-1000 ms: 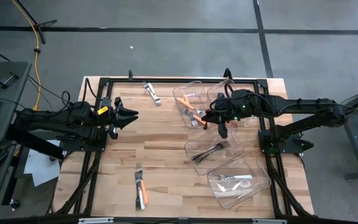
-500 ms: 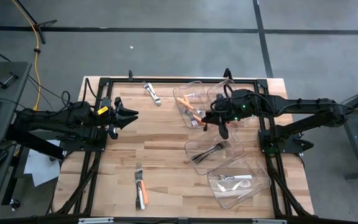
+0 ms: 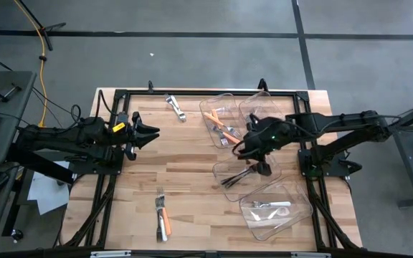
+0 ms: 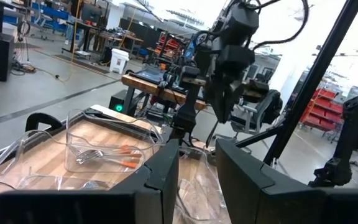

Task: Sort silverware by color (type)
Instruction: Move the black fork from the top

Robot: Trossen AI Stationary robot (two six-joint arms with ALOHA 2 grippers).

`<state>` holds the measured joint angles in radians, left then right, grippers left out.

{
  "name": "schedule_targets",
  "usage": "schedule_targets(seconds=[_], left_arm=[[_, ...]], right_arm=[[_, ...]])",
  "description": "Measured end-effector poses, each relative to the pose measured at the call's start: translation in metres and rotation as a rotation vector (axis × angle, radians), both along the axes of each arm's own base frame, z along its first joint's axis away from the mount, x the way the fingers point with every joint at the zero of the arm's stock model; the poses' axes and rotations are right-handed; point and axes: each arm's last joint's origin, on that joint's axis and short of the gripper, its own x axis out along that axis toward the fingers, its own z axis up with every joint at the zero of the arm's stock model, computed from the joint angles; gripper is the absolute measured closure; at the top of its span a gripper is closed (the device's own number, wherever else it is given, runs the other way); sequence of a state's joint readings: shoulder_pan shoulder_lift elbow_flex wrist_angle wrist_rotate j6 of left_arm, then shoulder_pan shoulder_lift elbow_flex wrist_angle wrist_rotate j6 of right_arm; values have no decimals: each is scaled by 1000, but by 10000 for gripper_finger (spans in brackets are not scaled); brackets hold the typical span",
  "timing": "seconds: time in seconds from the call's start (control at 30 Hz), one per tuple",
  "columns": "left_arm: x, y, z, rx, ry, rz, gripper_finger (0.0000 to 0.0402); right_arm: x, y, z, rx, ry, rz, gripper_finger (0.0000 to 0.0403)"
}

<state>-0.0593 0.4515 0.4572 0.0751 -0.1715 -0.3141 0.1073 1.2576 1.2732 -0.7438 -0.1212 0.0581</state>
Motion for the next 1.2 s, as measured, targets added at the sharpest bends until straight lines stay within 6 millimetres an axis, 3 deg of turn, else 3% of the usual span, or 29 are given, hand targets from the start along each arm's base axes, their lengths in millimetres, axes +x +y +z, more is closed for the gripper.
schedule_targets(seconds=[0.23,0.97,1.2], left_arm=[[0,0,0,2,2,0,307],[0,0,-1,4,10,0,307],[0,0,-3,5,37,0,307]], right_arm=[[13,4,-17,-28,119,66,403],[51,11,-109,-93,551,366,403],[62,12,-132,-146,598,452,403]])
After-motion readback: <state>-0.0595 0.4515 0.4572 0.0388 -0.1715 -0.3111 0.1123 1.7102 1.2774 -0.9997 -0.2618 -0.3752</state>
